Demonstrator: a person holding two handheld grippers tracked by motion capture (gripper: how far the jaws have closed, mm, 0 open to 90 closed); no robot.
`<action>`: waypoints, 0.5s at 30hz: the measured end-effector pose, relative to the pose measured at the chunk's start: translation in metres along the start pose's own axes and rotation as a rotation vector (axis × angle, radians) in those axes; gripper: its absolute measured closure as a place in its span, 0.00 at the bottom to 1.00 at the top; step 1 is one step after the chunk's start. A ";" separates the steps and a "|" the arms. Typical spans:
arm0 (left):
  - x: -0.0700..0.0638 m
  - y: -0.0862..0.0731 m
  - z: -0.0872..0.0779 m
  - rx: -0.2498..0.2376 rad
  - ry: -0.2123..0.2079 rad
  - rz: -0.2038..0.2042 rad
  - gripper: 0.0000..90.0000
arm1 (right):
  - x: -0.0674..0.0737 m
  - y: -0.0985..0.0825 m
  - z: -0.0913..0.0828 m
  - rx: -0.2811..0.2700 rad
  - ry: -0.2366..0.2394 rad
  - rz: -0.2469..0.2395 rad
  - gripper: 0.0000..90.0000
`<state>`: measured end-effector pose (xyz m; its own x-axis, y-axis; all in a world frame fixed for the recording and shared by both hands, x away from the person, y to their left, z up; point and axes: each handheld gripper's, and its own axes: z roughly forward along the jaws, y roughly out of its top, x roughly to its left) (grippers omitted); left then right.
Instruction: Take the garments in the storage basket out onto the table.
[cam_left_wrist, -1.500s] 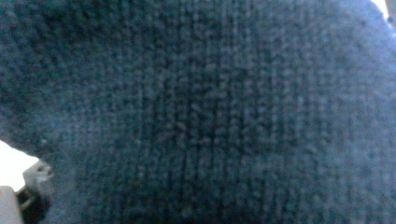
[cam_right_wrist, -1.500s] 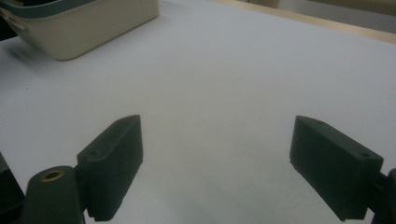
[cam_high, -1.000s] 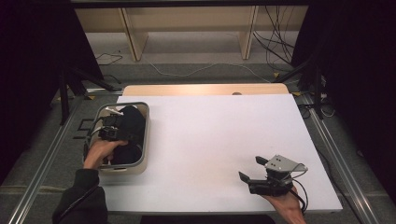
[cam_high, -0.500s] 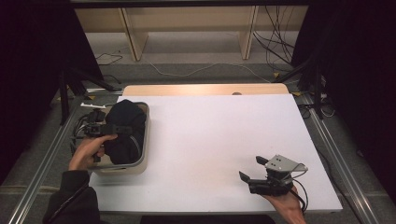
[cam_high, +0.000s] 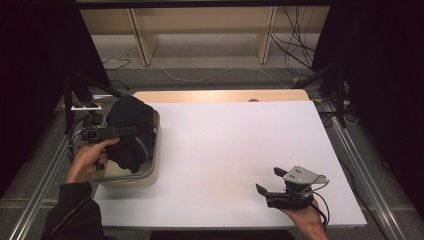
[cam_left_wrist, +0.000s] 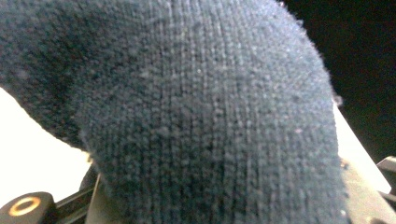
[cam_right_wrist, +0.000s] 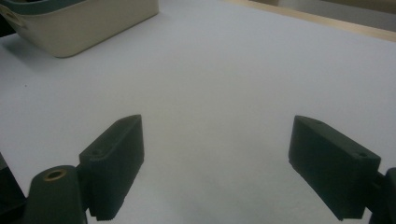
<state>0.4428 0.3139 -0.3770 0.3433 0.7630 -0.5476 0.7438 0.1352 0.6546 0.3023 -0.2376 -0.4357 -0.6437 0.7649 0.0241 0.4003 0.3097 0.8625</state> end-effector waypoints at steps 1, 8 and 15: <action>0.000 0.000 0.000 0.000 0.000 0.000 0.52 | 0.000 0.000 0.000 -0.002 0.001 -0.003 0.21; -0.008 0.004 -0.009 -0.062 -0.010 0.013 0.52 | 0.000 0.000 0.000 0.002 0.001 0.002 0.21; -0.016 0.006 -0.014 -0.094 -0.010 0.041 0.52 | -0.001 0.000 0.000 0.001 0.004 0.006 0.21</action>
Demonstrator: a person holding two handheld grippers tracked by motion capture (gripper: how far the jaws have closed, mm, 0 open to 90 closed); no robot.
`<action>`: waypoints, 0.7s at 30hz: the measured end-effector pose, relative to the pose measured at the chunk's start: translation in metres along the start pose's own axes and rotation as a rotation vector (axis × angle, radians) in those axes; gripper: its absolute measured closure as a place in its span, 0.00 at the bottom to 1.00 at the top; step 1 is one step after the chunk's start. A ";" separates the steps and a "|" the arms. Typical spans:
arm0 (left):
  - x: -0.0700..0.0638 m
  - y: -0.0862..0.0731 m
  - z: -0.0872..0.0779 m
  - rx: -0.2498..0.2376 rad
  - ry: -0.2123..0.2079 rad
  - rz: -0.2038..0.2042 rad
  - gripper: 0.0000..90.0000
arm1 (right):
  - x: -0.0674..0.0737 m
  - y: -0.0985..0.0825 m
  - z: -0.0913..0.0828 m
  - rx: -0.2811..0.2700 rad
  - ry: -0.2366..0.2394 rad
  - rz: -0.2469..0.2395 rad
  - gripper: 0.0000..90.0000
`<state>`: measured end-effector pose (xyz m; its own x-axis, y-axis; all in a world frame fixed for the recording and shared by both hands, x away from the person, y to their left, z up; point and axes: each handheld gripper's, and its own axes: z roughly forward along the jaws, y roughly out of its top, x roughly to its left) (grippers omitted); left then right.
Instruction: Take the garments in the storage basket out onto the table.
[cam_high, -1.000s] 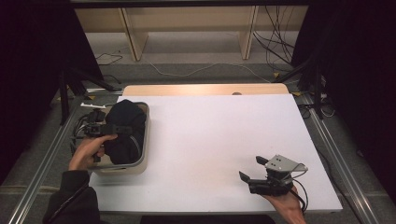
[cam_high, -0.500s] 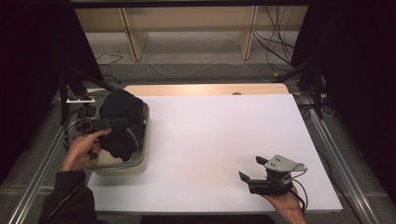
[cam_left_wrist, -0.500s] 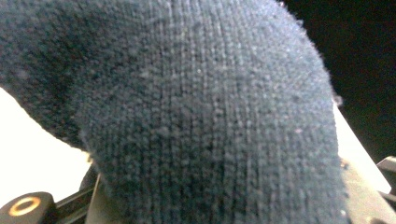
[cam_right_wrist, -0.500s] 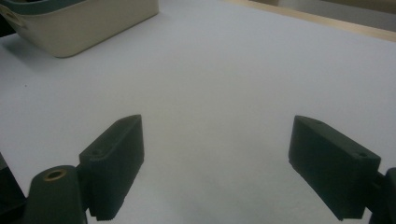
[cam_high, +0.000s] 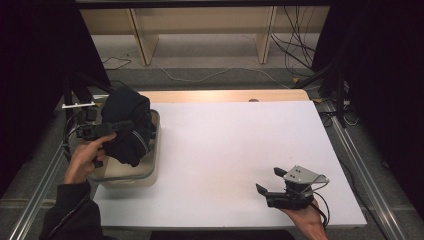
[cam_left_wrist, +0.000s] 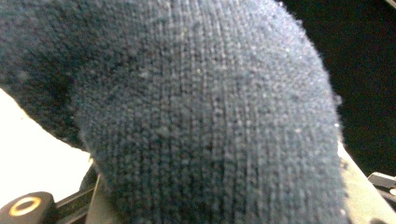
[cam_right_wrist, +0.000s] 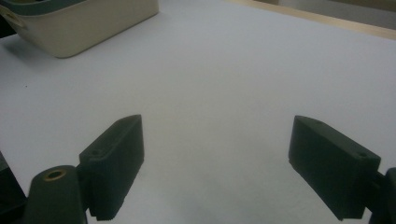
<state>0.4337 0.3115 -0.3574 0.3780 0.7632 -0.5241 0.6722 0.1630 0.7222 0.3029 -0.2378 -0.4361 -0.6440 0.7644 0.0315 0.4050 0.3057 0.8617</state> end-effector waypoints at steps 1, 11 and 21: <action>-0.002 0.001 -0.001 -0.012 -0.008 0.000 0.52 | 0.000 0.000 0.001 -0.004 0.005 -0.001 0.21; -0.015 0.006 -0.011 -0.082 -0.059 0.005 0.52 | 0.000 0.000 0.001 -0.004 0.006 0.000 0.21; -0.028 0.010 -0.018 -0.121 -0.093 0.021 0.52 | 0.001 0.000 0.001 -0.002 0.006 -0.002 0.21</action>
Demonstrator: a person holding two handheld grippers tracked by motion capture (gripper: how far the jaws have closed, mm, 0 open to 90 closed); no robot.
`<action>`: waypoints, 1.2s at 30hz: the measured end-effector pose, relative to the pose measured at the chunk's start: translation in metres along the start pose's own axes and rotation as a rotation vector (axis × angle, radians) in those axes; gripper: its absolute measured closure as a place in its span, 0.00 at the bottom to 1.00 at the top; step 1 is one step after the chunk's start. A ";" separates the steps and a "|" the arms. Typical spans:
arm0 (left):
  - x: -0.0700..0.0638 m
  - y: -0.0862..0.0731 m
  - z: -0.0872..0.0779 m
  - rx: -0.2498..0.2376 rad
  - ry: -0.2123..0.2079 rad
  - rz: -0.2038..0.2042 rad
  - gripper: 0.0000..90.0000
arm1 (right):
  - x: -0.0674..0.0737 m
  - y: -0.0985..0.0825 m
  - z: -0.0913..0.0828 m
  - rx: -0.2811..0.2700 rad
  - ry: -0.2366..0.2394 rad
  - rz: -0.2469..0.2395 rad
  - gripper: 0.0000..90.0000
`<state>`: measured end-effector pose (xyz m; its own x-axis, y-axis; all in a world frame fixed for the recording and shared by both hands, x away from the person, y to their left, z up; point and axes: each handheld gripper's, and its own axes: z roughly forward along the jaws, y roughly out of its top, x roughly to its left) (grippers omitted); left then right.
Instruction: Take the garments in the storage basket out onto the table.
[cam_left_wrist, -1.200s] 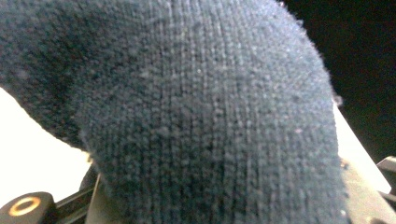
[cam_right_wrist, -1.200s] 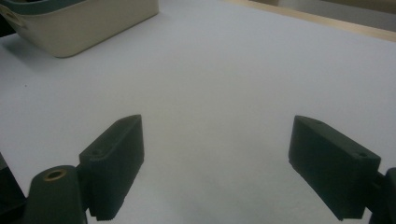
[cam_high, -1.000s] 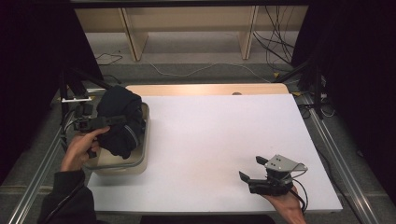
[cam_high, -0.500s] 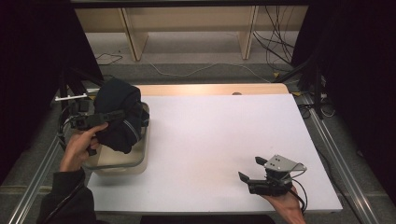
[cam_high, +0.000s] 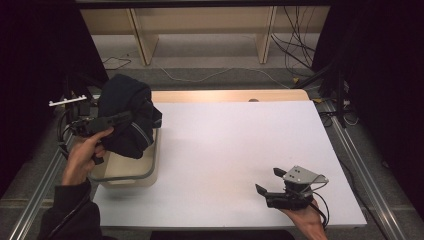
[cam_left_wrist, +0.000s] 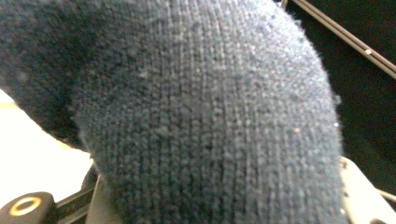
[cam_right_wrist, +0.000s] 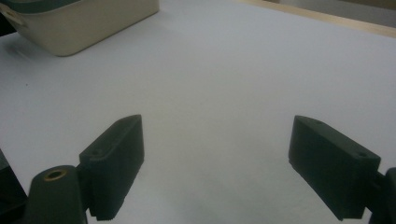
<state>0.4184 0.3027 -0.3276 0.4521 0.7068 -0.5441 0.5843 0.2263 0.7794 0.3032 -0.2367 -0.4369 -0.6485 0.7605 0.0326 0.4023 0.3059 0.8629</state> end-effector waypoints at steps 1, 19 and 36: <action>-0.001 0.000 0.000 -0.003 -0.008 0.000 0.52 | 0.000 0.000 0.000 0.000 0.000 0.000 0.21; -0.024 -0.003 0.016 -0.007 -0.123 -0.024 0.52 | -0.001 0.000 0.000 -0.001 0.000 0.002 0.21; -0.050 -0.020 0.056 0.062 -0.166 -0.003 0.52 | -0.001 -0.001 0.001 0.011 -0.003 0.007 0.21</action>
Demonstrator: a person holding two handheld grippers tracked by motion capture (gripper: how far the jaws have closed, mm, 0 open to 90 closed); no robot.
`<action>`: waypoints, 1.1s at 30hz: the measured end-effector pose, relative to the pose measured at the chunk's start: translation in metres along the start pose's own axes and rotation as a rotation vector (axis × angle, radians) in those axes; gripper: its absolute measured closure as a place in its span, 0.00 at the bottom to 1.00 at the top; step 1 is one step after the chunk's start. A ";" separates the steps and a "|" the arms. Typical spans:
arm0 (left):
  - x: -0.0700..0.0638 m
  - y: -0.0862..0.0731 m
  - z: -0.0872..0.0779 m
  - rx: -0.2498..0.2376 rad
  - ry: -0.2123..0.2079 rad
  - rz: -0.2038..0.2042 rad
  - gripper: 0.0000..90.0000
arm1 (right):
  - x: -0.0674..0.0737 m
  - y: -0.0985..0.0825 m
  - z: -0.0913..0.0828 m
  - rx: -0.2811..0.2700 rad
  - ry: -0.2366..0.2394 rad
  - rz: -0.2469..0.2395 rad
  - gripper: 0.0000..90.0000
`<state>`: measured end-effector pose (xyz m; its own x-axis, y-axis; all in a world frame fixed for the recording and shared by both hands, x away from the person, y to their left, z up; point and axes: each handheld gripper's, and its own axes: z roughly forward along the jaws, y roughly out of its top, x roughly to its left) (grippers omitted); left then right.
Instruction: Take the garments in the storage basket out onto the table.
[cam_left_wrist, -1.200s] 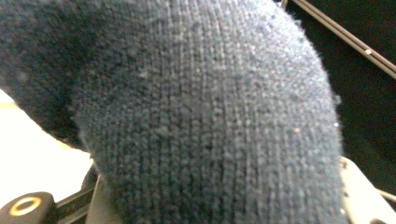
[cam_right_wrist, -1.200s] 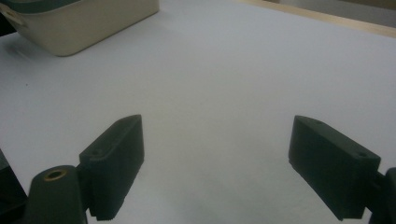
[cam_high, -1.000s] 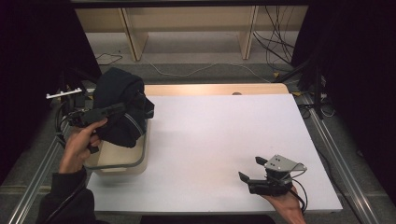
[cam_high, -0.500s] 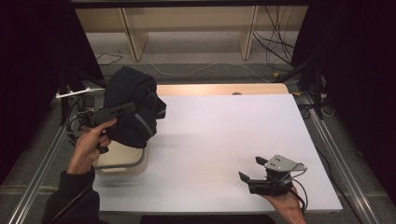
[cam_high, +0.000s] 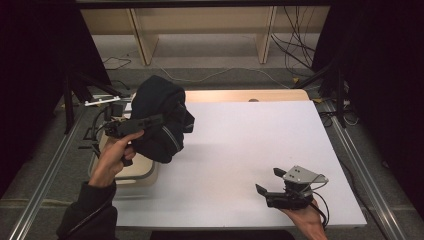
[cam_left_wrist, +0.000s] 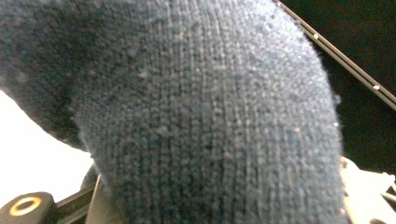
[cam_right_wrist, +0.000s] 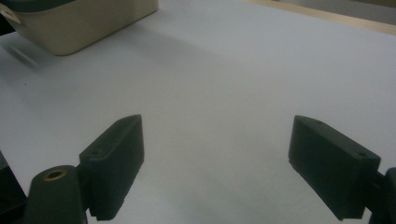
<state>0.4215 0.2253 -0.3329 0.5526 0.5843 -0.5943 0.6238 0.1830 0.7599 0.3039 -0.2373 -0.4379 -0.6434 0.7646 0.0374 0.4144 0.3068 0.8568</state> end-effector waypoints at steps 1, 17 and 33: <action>0.000 0.000 0.000 0.000 0.000 0.000 0.52 | 0.000 0.000 0.000 -0.004 0.001 0.000 0.21; -0.011 -0.014 0.034 0.054 -0.011 0.007 0.52 | 0.000 0.000 0.000 0.001 -0.001 0.001 0.21; -0.014 -0.034 0.067 0.112 0.017 0.012 0.52 | 0.000 0.000 0.001 0.005 -0.003 -0.002 0.21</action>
<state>0.4292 0.1579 -0.3677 0.5519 0.5991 -0.5800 0.6753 0.0870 0.7324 0.3039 -0.2369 -0.4385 -0.6421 0.7658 0.0341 0.4165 0.3112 0.8542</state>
